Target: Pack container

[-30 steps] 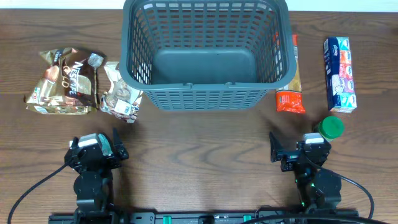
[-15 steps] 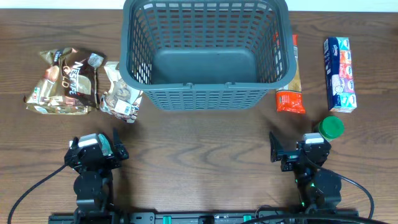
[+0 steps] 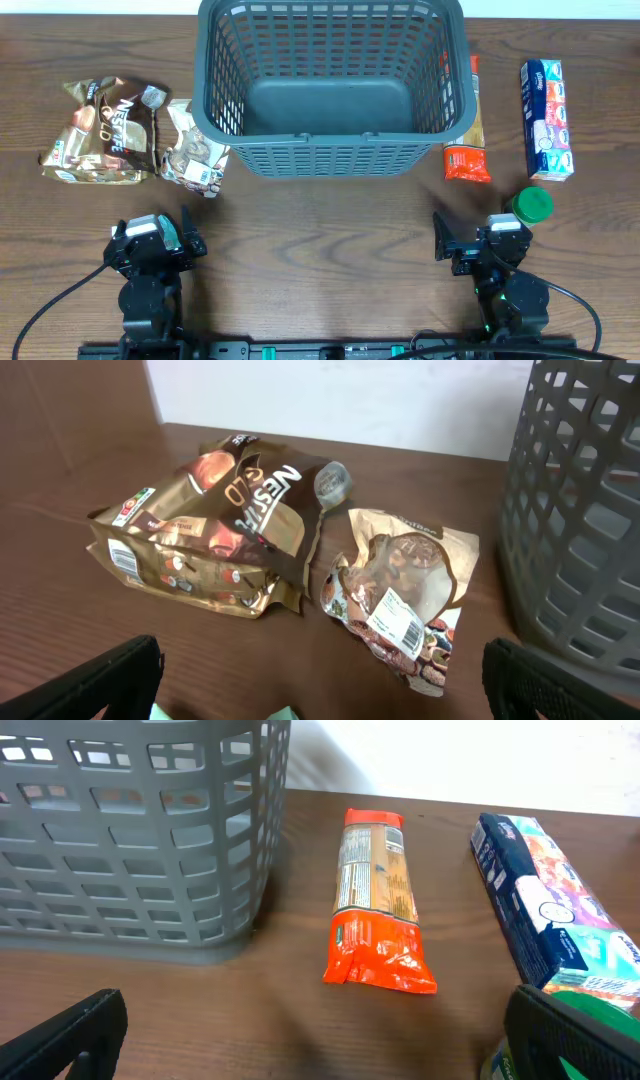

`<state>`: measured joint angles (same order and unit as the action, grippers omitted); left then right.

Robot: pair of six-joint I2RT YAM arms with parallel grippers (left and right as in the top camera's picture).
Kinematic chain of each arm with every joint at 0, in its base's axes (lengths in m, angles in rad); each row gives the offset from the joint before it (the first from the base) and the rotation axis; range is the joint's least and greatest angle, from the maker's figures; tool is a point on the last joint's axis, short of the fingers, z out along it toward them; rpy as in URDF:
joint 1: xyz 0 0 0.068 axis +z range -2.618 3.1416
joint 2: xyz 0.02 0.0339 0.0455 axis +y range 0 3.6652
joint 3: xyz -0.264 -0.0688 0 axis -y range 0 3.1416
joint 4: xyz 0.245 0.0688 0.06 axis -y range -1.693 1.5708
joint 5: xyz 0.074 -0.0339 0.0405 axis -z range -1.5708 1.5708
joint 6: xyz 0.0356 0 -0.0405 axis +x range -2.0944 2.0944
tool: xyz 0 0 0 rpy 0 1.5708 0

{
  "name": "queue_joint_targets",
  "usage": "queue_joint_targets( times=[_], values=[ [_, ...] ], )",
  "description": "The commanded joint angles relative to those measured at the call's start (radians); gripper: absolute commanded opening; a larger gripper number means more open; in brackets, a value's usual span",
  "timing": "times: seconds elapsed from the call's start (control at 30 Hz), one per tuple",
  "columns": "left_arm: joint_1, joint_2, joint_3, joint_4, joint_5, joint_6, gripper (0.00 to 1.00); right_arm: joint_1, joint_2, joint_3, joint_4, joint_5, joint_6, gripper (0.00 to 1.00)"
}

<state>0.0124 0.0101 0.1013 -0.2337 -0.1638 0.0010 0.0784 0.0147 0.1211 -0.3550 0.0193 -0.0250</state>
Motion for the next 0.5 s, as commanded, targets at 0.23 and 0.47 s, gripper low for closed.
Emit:
queue_joint_targets(
  times=[0.23, 0.47],
  values=[
    [0.006, -0.006, -0.027, -0.003, -0.003, 0.010, 0.99, -0.007, -0.007, -0.014, -0.004, -0.001, 0.032, 0.99],
    [0.006, -0.006, -0.027, -0.003, -0.003, 0.010, 0.99, -0.007, 0.002, -0.014, -0.003, 0.003, 0.134, 0.99]
  ],
)
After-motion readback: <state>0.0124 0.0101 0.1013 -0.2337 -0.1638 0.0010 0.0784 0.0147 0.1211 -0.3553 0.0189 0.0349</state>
